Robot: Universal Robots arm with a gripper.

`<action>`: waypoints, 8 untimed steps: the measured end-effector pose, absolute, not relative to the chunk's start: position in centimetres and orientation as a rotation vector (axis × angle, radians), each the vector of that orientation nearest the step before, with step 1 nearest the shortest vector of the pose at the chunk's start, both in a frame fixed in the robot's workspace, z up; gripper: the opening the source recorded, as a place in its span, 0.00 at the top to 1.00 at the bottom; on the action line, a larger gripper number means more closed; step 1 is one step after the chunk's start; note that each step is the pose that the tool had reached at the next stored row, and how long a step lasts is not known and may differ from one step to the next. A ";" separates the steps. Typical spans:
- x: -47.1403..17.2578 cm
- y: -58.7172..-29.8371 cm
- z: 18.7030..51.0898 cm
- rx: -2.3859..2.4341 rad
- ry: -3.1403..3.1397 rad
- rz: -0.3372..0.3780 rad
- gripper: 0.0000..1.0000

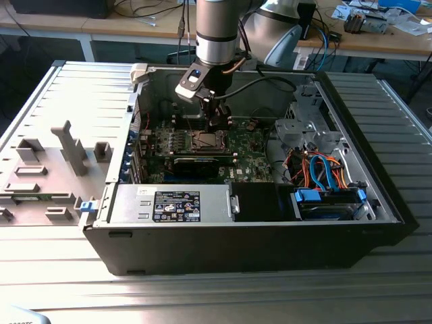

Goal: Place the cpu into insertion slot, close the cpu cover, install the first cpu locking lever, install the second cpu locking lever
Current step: 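Install the first cpu locking lever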

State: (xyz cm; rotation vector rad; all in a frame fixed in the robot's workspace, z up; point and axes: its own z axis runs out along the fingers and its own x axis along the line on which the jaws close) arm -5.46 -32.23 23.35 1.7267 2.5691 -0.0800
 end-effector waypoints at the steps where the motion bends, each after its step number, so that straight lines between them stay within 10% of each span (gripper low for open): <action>1: -5.5 -32.2 23.3 1.726 2.570 -0.080 0.89; 8: -5.5 -32.2 23.3 1.721 2.573 -0.080 0.89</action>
